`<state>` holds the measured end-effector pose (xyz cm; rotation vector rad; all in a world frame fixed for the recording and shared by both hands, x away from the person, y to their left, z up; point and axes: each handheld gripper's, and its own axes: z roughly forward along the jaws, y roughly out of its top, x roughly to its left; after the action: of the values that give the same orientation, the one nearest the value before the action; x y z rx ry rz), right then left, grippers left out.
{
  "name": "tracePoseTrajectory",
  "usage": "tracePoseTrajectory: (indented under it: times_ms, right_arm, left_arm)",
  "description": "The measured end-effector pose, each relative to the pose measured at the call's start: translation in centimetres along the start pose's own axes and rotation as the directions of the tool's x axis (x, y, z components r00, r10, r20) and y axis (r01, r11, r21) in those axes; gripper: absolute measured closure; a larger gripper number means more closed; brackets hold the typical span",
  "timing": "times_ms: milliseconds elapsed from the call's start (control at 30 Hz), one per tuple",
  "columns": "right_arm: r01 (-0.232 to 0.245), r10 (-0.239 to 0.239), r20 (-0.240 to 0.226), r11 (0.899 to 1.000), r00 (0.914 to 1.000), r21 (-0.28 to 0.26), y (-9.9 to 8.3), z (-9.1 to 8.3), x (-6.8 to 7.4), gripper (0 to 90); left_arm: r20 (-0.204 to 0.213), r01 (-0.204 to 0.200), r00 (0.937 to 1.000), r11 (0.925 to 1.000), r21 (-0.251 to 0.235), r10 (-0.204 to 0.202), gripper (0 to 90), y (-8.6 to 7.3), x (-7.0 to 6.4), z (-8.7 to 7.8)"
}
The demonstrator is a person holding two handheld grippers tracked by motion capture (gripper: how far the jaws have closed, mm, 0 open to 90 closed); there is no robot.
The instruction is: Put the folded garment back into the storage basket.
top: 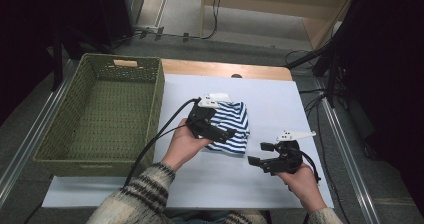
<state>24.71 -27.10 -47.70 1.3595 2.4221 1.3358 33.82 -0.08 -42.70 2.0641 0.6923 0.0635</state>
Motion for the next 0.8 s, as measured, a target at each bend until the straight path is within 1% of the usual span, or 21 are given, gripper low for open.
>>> tracePoseTrajectory:
  times_ms: [33, 133, 200, 300, 400, 467, 533, 567, 600, 667, 733, 800]
  right_arm:
    - [0.0, 0.0, 0.0, 1.0, 1.0, 0.001, 0.0, 0.0, 0.0, 13.1]
    - [-0.001, 0.001, -0.001, 1.0, 1.0, 0.003, 0.0, 0.0, 0.0, 13.1]
    - [-0.001, 0.001, -0.003, 1.0, 1.0, 0.002, 0.0, 0.0, 0.0, 13.1]
    - [0.002, -0.002, -0.001, 1.0, 1.0, 0.003, 0.0, 0.0, 0.0, 13.1]
    - [0.002, -0.002, -0.001, 1.0, 1.0, 0.005, 0.0, 0.1, 0.0, 13.1]
    - [0.001, -0.001, -0.002, 1.0, 1.0, 0.006, 0.0, 0.1, 0.0, 13.1]
    - [0.005, -0.005, -0.002, 1.0, 1.0, 0.009, 0.0, 0.1, 0.0, 13.1]
    - [0.003, -0.003, -0.003, 1.0, 1.0, 0.011, 0.0, 0.1, 0.0, 13.1]
    - [0.004, -0.004, -0.003, 1.0, 1.0, 0.012, 0.0, 0.1, 0.1, 13.1]
    - [0.003, -0.003, -0.003, 1.0, 1.0, 0.011, 0.0, 0.1, 0.1, 13.1]
    - [0.003, -0.003, -0.004, 1.0, 1.0, 0.009, 0.0, 0.1, 0.0, 13.1]
    - [0.006, -0.006, -0.003, 1.0, 1.0, 0.008, 0.0, 0.1, 0.0, 13.1]
  left_arm:
    - [0.008, 0.014, 0.9999, 0.9999, -0.005, -0.014, 0.0, 0.0, 0.0, 0.1]
    - [0.013, 0.024, 0.9996, 0.9997, -0.003, -0.024, 0.0, 0.0, -0.1, 0.2]
    - [0.009, 0.017, 0.9998, 0.9998, 0.011, -0.017, 0.0, 0.0, -0.5, 0.1]
    - [0.006, 0.017, 0.9998, 0.9998, 0.012, -0.017, 0.0, 0.1, -0.9, -0.2]
    - [0.035, 0.017, 0.9992, 0.9998, -0.004, -0.017, 0.0, 0.2, -1.5, -0.5]
    - [0.002, 0.009, 1.0, 0.9999, 0.013, -0.009, 0.0, 0.4, -1.8, -0.3]
    - [0.017, 0.013, 0.9998, 0.9997, 0.019, -0.013, 0.0, 0.4, -2.3, 0.1]
    - [0.025, -0.001, 0.9997, 0.9998, 0.022, 0.0, 0.0, 0.5, -2.6, 0.4]
    - [0.03, -0.005, 0.9995, 0.9998, 0.022, 0.005, 0.0, 0.5, -2.7, 0.6]
    - [0.036, 0.001, 0.9994, 0.9997, 0.025, -0.002, 0.0, 0.5, -2.5, 0.9]
    - [0.059, 0.036, 0.9976, 0.9991, 0.022, -0.038, 0.0, 0.5, -1.6, 1.4]
    - [0.048, 0.041, 0.998, 0.999, 0.018, -0.042, 0.0, 0.6, -1.1, 1.7]
